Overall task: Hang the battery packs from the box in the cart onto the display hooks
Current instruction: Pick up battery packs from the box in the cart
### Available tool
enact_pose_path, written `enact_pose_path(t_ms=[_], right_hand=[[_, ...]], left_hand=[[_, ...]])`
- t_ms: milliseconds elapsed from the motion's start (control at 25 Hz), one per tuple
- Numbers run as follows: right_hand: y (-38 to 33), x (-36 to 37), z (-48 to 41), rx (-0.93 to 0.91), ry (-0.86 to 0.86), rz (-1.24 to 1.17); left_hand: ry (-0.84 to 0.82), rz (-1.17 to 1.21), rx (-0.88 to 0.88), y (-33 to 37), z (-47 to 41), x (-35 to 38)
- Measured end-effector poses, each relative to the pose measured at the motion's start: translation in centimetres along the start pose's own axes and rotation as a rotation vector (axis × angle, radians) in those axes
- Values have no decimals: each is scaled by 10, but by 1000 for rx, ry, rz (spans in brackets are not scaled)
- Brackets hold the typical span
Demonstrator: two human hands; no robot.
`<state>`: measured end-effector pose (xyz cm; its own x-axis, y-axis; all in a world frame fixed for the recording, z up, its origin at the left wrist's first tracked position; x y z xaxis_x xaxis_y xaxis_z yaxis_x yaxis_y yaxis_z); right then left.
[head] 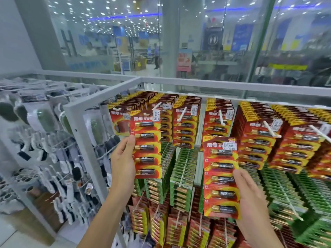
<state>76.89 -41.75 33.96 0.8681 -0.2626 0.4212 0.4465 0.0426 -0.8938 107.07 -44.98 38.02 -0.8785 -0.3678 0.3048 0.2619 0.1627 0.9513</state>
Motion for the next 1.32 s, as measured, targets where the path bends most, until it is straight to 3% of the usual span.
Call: enact_pose_path(t_ms=[600,760,1320], right_hand=[[-30,14,8,-172,-130,127],[-32,18,-1,-282,-86,177],[-29,40,-79,-370,58,355]], left_hand=[[-2,-138,-105,-28,-99,50],[26,-121,-93,-35,-107,56],[13,-257,45,-61,-133,41]])
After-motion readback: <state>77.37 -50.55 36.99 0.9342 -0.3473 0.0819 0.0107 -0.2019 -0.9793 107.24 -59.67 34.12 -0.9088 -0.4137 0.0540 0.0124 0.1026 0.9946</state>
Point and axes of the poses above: each hand's wrist, its own z-axis away from the middle knuckle, its own x-axis out of the palm, y = z × x, the point moved 7 cm from there along -z, towards the middle knuckle, and after that the axes turned 5 degrees about -x, right-handed, at the moved point
